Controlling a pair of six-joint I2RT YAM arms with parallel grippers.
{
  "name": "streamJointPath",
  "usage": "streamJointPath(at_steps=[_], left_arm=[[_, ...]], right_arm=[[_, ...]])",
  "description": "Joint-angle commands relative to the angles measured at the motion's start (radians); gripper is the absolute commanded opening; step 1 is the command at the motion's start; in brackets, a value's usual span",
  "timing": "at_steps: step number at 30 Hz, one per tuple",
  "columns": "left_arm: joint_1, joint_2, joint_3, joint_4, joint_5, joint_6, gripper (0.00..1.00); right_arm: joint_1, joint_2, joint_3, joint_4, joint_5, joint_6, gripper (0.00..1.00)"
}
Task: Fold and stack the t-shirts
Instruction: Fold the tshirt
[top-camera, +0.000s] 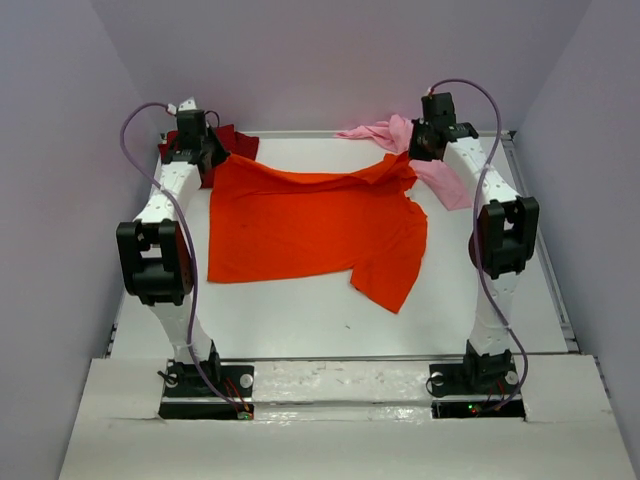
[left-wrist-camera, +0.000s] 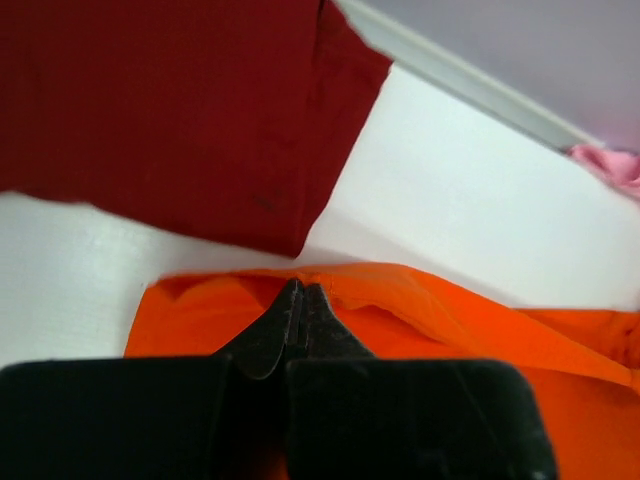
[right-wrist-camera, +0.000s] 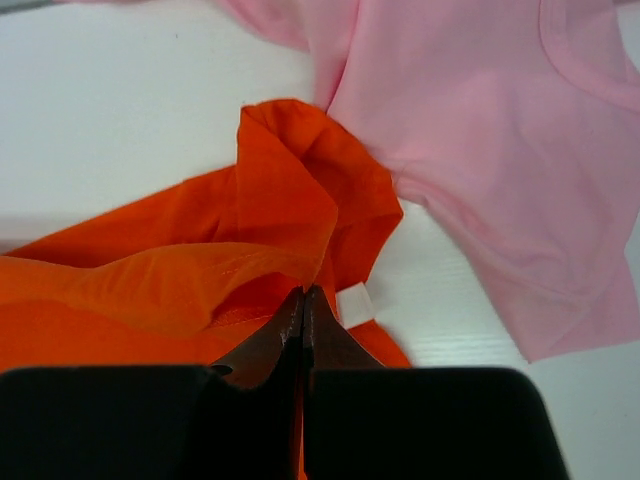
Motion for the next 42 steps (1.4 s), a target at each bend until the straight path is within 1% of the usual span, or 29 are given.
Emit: streamJointPath(at_steps=[1, 10, 15, 19, 22, 23, 25, 26, 32, 35, 39, 42], left_arm=[[0.003, -0.064, -0.119, 0.025, -0.053, -0.013, 0.0], [0.003, -0.066, -0.254, 0.048, -0.104, 0.014, 0.0], [0.009, -0.081, -0.3, 0.041, -0.116, 0.011, 0.0], [0.012, -0.115, -0.314, 0.027, -0.087, -0.004, 0.0], [0.017, -0.121, -0.244, 0.015, -0.102, 0.011, 0.0], [0.018, -0.091, -0.158, -0.031, -0.108, 0.017, 0.0], [0.02, -0.057, -0.069, -0.068, -0.107, 0.023, 0.0], [0.02, -0.031, 0.005, -0.088, -0.105, 0.026, 0.0], [0.018, 0.075, 0.189, -0.077, -0.093, 0.049, 0.0], [0.017, 0.168, 0.246, -0.087, -0.093, 0.069, 0.0], [0.017, 0.23, 0.242, -0.038, -0.071, 0.074, 0.0], [0.018, 0.281, 0.241, -0.004, -0.065, 0.076, 0.0]], right_arm=[[-0.004, -0.144, -0.12, 0.105, -0.025, 0.018, 0.0], [-0.004, -0.259, -0.324, 0.137, 0.005, 0.03, 0.0], [-0.004, -0.28, -0.383, 0.145, -0.001, 0.043, 0.0], [-0.004, -0.296, -0.412, 0.146, -0.003, 0.043, 0.0], [-0.004, -0.303, -0.409, 0.145, -0.005, 0.04, 0.0], [-0.004, -0.303, -0.409, 0.146, -0.008, 0.04, 0.0], [-0.004, -0.306, -0.41, 0.145, -0.029, 0.044, 0.0], [-0.004, -0.306, -0.41, 0.146, -0.031, 0.044, 0.0], [-0.004, -0.283, -0.398, 0.171, -0.037, 0.05, 0.0], [-0.004, -0.218, -0.329, 0.172, -0.049, 0.049, 0.0], [-0.004, -0.164, -0.271, 0.183, -0.063, 0.052, 0.0], [-0.004, -0.093, -0.196, 0.183, -0.086, 0.047, 0.0]])
